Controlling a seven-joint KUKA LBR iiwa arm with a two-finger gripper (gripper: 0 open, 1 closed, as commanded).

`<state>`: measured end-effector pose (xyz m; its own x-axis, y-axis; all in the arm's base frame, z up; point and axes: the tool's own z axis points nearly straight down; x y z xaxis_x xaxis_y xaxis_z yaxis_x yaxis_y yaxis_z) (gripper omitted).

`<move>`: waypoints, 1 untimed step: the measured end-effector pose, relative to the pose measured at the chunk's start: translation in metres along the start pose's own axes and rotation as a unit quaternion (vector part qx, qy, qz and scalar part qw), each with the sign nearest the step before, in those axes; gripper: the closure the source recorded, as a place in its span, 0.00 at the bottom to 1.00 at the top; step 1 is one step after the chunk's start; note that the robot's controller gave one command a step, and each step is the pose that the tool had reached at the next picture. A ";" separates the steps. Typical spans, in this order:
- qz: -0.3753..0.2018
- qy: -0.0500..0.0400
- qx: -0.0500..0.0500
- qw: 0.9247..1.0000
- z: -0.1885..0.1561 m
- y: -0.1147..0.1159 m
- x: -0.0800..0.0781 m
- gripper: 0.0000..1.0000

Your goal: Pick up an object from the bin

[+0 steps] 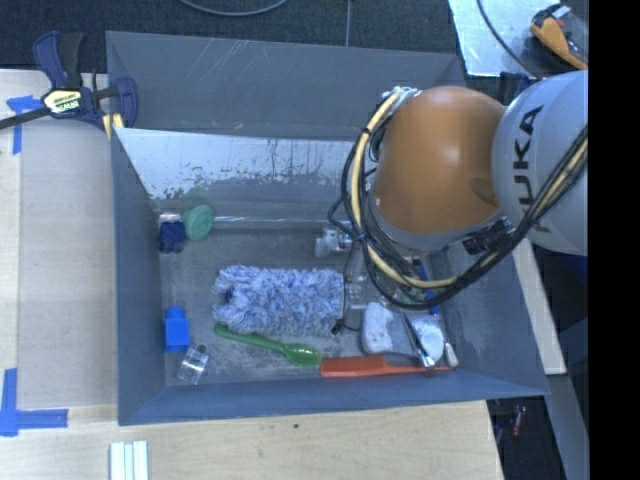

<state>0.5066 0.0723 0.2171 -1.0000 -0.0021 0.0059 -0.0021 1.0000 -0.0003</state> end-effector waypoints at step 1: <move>0.001 -0.005 0.000 1.000 -0.005 0.000 -0.002 0.00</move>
Offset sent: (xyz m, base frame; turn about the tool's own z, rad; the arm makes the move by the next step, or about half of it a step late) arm 0.0643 -0.0506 -0.1471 -0.0806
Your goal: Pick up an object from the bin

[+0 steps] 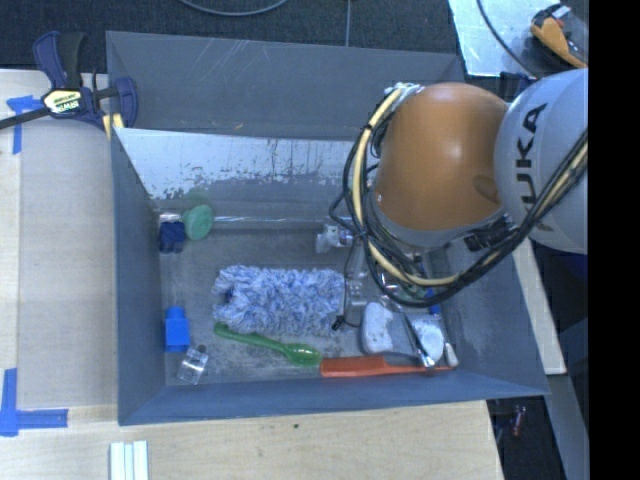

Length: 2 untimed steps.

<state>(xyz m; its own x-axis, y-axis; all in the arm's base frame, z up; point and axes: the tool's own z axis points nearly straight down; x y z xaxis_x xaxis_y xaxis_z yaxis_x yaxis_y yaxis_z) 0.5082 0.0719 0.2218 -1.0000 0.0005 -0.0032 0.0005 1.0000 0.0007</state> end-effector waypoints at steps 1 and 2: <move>-0.036 -0.003 0.000 0.999 0.126 -0.043 -0.055 0.00; -0.019 -0.005 -0.001 1.000 0.151 -0.050 -0.068 0.00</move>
Offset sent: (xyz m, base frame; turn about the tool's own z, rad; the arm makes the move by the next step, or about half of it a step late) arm 0.0676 -0.0496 -0.1518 -0.0383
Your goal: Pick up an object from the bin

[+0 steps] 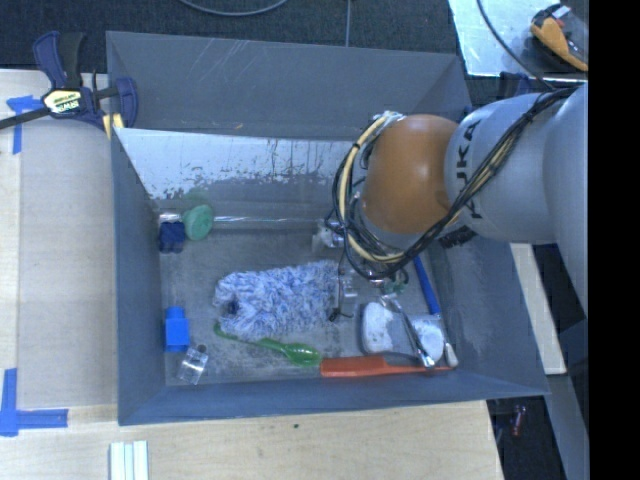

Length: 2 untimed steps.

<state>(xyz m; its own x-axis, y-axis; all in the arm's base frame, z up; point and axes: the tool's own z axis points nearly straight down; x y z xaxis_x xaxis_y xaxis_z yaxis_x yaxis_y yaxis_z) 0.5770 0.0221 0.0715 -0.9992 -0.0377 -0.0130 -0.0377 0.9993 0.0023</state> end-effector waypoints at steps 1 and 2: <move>-0.021 0.002 0.001 1.000 0.000 0.064 0.017 0.00; 0.073 0.000 0.002 0.997 0.000 0.067 0.016 0.00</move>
Offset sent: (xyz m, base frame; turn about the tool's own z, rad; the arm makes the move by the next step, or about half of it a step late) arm -0.0195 0.0661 -0.0015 0.1490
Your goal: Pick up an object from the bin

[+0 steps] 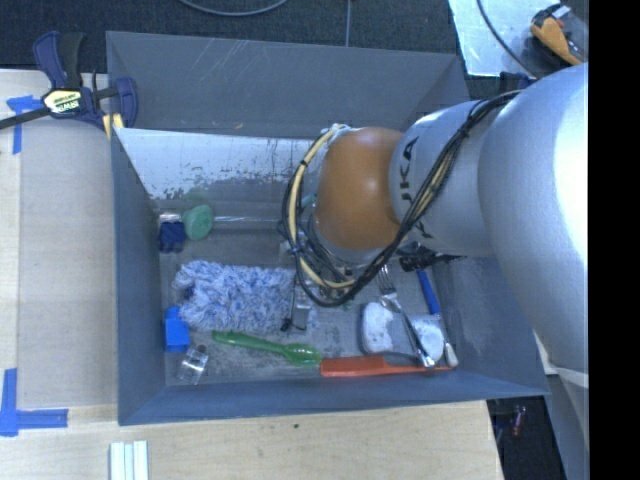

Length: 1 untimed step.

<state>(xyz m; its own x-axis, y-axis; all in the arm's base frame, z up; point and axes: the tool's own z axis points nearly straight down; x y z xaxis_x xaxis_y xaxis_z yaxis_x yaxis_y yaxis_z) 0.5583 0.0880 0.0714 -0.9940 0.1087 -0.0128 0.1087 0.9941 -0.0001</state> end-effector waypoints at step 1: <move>-0.091 -0.003 -0.002 0.996 -0.004 -0.003 -0.003 1.00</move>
Offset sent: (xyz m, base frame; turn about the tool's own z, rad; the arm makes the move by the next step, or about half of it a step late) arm 0.0000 0.0000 0.0000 0.0000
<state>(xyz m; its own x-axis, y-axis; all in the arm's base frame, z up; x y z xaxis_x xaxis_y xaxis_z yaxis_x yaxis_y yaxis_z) 0.5608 0.0848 0.0750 -0.9971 -0.0735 -0.0186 -0.0735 0.9973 0.0013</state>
